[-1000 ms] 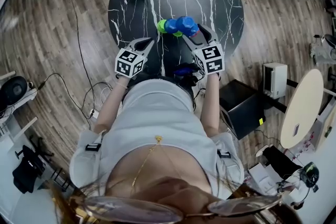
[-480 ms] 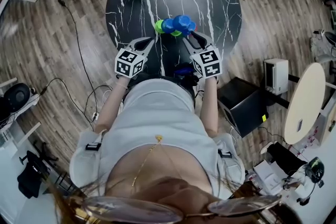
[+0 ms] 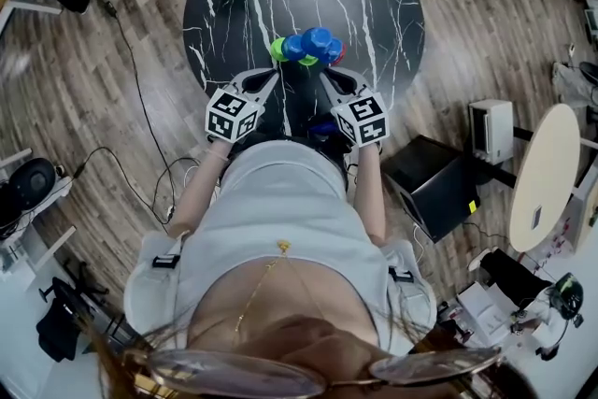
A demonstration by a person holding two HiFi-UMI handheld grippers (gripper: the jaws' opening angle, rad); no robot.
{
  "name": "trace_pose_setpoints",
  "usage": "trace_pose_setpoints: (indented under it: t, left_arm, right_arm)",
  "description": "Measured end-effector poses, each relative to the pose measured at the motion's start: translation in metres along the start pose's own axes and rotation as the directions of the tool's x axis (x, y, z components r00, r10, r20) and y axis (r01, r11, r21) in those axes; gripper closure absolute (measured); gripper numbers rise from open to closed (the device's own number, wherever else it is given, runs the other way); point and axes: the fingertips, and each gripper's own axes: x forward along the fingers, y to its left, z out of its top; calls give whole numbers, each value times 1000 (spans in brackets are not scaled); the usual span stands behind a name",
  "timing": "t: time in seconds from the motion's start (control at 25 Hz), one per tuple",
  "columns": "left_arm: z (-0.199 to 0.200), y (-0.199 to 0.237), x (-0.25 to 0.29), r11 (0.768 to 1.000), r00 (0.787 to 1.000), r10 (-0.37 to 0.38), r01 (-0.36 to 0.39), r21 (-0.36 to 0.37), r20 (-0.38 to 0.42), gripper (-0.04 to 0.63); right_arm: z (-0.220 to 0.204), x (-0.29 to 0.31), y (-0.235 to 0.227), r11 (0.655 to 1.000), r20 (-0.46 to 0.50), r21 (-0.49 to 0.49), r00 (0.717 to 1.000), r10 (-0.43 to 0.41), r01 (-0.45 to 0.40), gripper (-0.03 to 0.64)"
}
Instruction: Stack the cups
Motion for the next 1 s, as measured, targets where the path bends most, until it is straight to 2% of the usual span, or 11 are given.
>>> trace_pose_setpoints:
  t: [0.48, 0.64, 0.88, 1.0]
  left_arm:
    - [25, -27, 7, 994, 996, -80, 77, 71, 35, 565]
    - [34, -34, 7, 991, 994, -101, 96, 95, 53, 565]
    - [55, -44, 1, 988, 988, -117, 105, 116, 101, 565]
    - [70, -50, -6, 986, 984, -121, 104, 133, 132, 565]
  right_arm:
    - [17, -1, 25, 996, 86, -55, 994, 73, -69, 594]
    - [30, -7, 29, 995, 156, -51, 983, 94, -87, 594]
    - [47, -14, 29, 994, 230, -90, 970, 76, -56, 597]
    - [61, -22, 33, 993, 284, -104, 955, 86, -58, 597]
